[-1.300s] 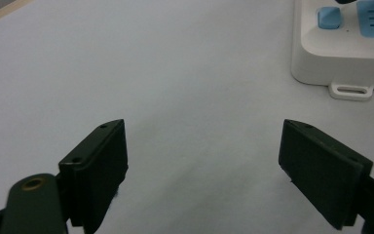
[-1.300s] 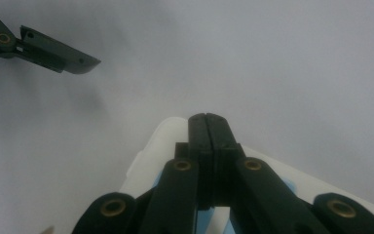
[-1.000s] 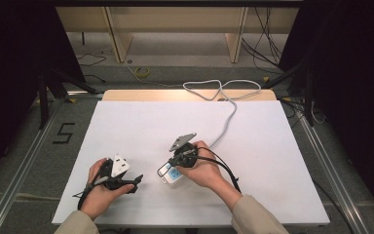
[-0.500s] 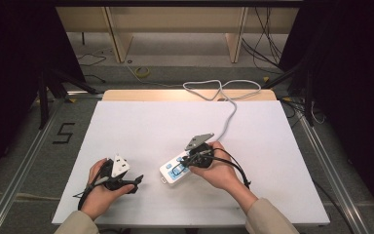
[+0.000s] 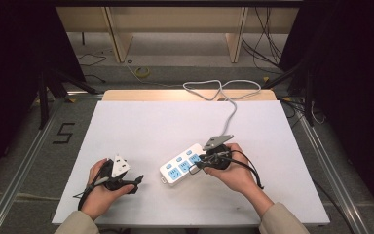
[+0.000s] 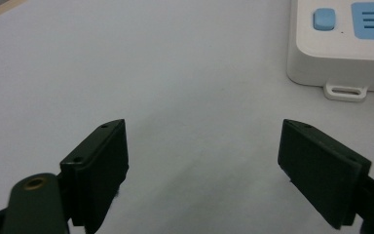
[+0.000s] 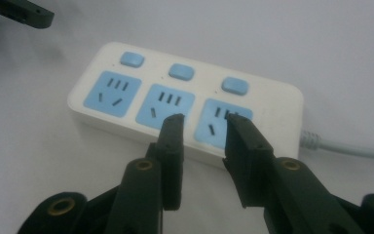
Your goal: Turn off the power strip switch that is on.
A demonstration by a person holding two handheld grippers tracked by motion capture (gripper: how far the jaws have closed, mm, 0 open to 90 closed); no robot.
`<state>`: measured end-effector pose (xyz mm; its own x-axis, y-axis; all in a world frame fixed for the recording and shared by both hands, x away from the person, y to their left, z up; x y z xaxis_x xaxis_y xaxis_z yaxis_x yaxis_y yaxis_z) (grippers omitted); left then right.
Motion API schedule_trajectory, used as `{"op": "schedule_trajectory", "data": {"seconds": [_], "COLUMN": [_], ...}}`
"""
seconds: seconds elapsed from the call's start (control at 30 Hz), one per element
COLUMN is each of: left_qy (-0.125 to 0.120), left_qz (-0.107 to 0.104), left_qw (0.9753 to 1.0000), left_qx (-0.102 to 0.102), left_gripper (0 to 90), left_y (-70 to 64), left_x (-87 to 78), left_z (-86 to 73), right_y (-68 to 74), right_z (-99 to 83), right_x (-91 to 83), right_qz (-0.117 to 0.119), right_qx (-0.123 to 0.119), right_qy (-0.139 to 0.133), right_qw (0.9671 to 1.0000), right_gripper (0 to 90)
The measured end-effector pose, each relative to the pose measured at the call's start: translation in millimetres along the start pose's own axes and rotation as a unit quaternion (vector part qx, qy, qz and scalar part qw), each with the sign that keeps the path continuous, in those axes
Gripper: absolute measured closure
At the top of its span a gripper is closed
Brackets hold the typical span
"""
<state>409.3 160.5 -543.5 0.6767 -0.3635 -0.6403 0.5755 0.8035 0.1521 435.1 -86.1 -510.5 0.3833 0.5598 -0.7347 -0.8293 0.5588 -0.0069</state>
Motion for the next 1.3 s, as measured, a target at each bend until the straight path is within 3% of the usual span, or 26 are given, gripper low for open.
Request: {"op": "schedule_trajectory", "data": {"seconds": [0.5, 1.07, 1.3], "left_qy": [0.001, 0.002, 0.002], "left_qz": [-0.001, 0.0, 0.002], "left_qw": [1.0, 1.0, 1.0], "left_qx": [-0.002, -0.003, -0.004], "left_gripper": [18.6, 18.5, 18.4], "left_y": [-1.3, -1.1, -0.3], "left_x": [0.7, 0.7, 0.9], "left_z": [-0.4, -0.9, -1.0], "right_y": [-24.2, -36.4, -36.7], "right_z": [-36.0, -75.5, -83.3], "right_x": [-23.2, -42.3, -46.1], "right_qz": [-0.019, -0.039, -0.044], "right_qx": [0.044, 0.073, 0.081], "right_qy": [-0.001, -0.027, -0.035], "right_qw": [0.9988, 0.9962, 0.9951], "right_gripper": [59.4, 54.0, 51.0]}}
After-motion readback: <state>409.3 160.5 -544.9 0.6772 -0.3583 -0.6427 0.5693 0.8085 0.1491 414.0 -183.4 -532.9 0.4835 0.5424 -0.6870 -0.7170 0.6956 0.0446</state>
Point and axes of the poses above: each handheld gripper's, and its own axes: x roughly forward along the jaws, z roughly out of its top, y roughly to its left, the point moved 10 cm from there along x, roughly forward along the jaws, and after that the axes turned 1 degree about -x, right-handed, at the moved point
